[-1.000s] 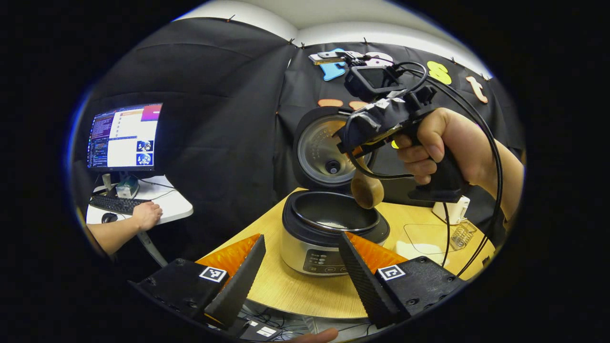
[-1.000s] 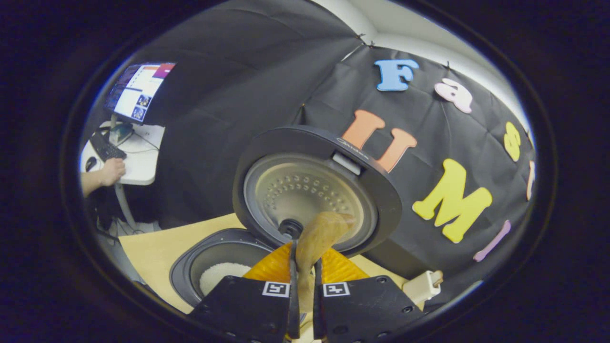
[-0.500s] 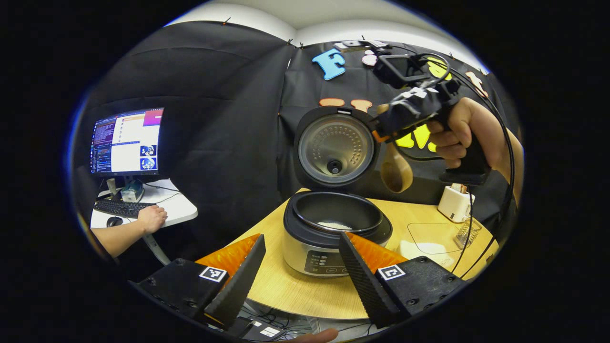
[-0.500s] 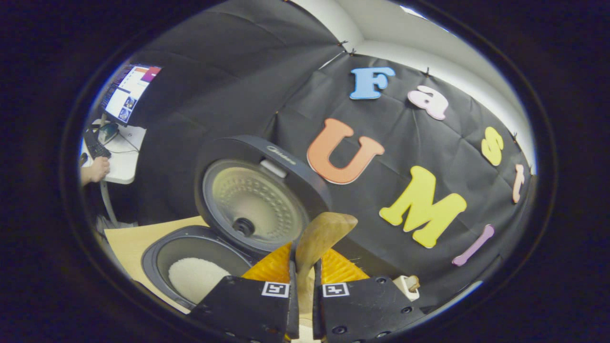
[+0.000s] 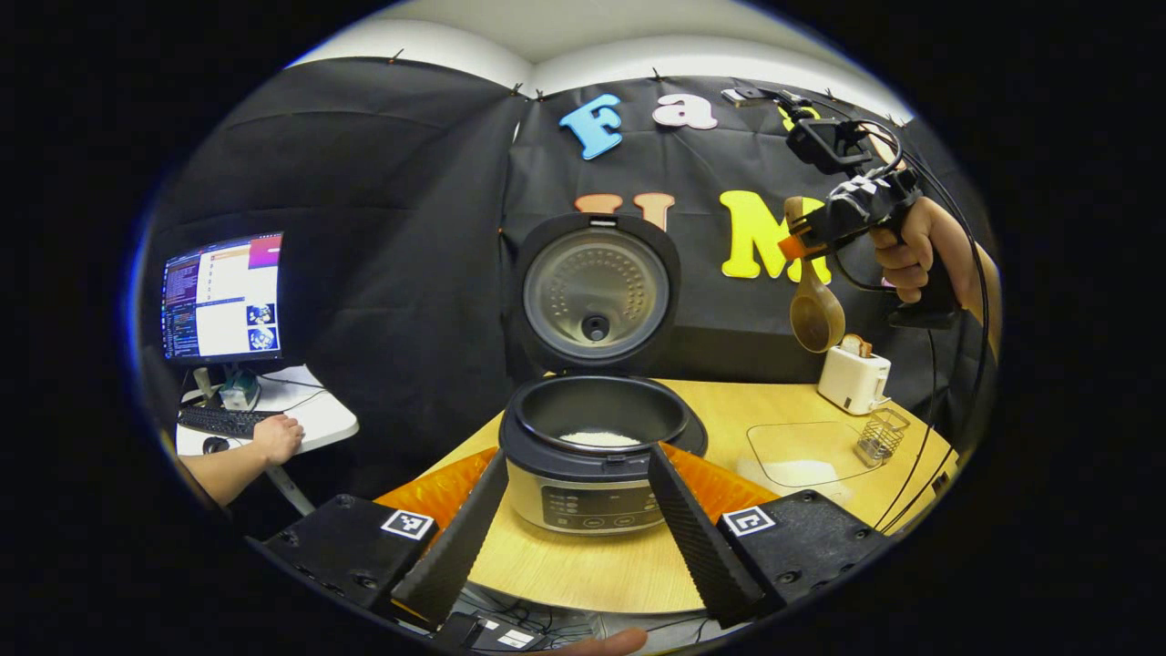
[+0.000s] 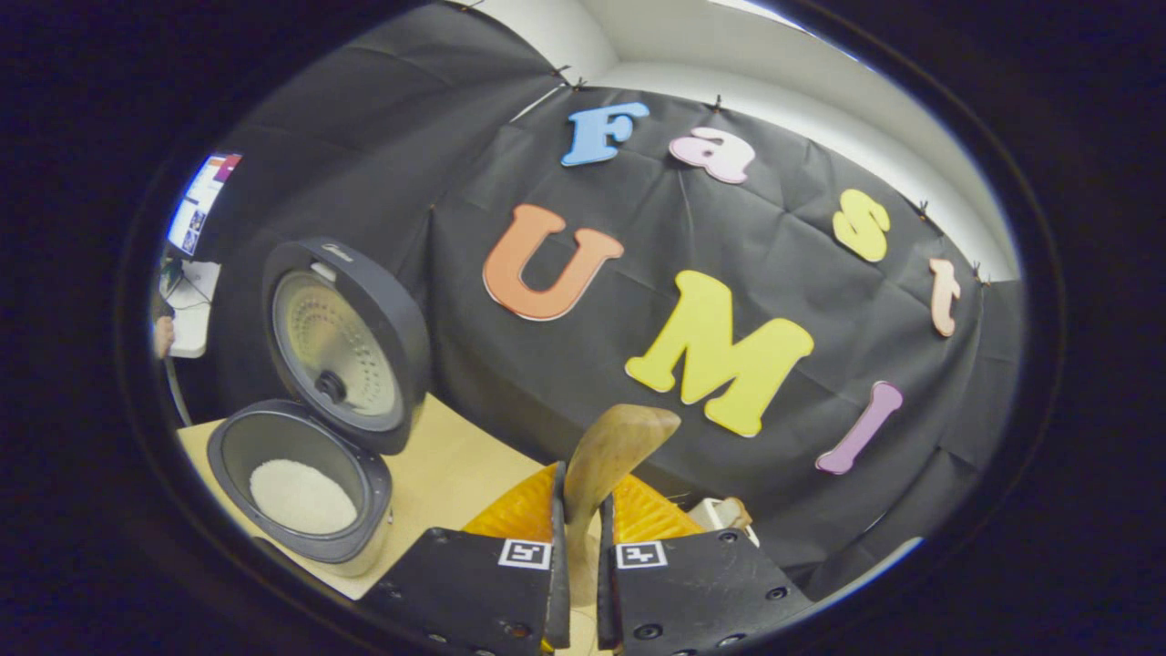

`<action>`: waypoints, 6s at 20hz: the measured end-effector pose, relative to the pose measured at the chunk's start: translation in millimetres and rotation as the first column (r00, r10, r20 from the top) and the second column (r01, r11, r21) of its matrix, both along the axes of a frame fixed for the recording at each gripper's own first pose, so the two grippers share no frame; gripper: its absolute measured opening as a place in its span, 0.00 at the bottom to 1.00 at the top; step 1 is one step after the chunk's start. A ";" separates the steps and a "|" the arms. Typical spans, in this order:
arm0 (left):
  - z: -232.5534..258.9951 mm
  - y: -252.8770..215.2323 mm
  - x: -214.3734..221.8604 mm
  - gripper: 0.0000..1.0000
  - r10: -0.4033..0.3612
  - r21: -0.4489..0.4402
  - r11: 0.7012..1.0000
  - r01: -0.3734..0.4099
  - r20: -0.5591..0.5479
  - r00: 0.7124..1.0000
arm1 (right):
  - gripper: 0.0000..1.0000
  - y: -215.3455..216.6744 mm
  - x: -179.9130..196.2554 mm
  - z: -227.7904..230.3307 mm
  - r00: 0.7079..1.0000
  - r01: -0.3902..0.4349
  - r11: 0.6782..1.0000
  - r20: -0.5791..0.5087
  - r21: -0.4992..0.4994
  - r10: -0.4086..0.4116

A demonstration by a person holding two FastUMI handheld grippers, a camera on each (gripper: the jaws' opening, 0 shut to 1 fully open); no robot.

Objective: Close the left gripper, press the button to open the rice cooker; take a wooden spoon from the chopstick holder with the right hand, scoop a spoonful of rice and pour it into the rice cooker, then put the wooden spoon back into the chopstick holder.

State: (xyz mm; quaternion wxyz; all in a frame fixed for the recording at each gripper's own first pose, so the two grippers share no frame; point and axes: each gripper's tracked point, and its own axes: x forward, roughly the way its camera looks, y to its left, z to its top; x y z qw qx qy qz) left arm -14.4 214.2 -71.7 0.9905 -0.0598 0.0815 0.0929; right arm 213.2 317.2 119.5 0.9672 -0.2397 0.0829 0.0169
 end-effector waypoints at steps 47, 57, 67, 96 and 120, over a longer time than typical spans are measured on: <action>39.2 -97.9 12.5 0.99 -0.113 0.010 0.994 0.113 0.064 0.991 | 0.93 -347.1 -31.4 -107.3 0.952 0.304 0.921 -0.047 0.244 -0.302; 64.1 -88.7 31.7 0.99 -0.036 -0.007 0.999 0.036 0.066 0.997 | 0.97 -336.4 -103.8 -139.4 0.971 0.227 0.881 -0.032 0.416 -0.235; 116.9 -59.4 89.8 0.99 0.011 0.055 0.998 -0.015 0.070 0.997 | 0.95 -357.0 -145.9 -178.3 0.975 0.204 0.808 -0.044 0.553 -0.216; 311.1 31.0 240.8 0.94 0.156 -0.083 0.988 -0.134 0.411 0.898 | 0.95 -370.6 -145.5 -205.6 0.981 0.193 0.748 -0.113 0.635 -0.158; 214.7 22.7 284.6 0.90 0.076 0.131 0.986 -0.101 0.178 0.981 | 0.96 -353.0 -155.0 -202.8 0.980 0.197 0.731 -0.141 0.654 -0.138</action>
